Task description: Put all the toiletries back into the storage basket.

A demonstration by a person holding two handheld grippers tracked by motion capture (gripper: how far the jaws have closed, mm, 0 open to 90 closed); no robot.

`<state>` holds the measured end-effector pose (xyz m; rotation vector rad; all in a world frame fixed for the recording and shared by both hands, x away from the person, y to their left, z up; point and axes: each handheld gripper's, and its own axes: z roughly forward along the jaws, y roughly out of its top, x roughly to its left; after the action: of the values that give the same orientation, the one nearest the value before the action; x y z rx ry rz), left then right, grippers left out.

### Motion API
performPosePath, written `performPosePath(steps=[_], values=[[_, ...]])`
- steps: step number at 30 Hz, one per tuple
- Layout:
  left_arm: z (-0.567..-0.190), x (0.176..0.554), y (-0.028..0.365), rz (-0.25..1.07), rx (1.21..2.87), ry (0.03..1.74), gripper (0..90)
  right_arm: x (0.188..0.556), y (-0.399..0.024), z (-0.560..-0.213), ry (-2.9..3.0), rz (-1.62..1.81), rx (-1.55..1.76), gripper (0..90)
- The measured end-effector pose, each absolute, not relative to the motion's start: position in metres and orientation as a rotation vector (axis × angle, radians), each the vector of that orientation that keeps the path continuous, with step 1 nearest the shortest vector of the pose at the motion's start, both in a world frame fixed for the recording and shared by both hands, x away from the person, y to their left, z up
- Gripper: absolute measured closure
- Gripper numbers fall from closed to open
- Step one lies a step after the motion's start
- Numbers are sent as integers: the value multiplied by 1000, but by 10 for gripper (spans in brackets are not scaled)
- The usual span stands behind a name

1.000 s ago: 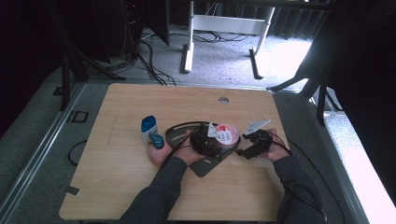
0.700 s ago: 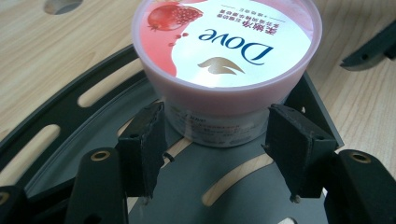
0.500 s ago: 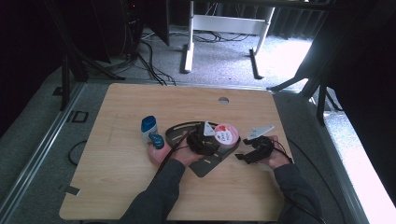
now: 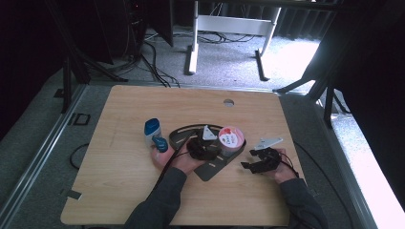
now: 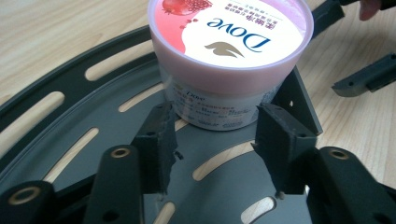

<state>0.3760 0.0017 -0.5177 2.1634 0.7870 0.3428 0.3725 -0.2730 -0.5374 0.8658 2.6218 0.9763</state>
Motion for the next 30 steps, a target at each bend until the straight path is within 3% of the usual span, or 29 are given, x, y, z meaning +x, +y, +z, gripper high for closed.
performPosePath(steps=[7, 16, 30], values=[[-513, 369, 6, 364, 2136, 801, 527, 365, -273, -544, 2589, 1008, 892, 303], [-512, 364, 10, 316, 2141, 802, 638, 358, -273, -553, 2554, 1023, 910, 292], [-508, 353, 20, 222, 2120, 798, 738, 354, -272, -555, 2535, 1036, 899, 267]])
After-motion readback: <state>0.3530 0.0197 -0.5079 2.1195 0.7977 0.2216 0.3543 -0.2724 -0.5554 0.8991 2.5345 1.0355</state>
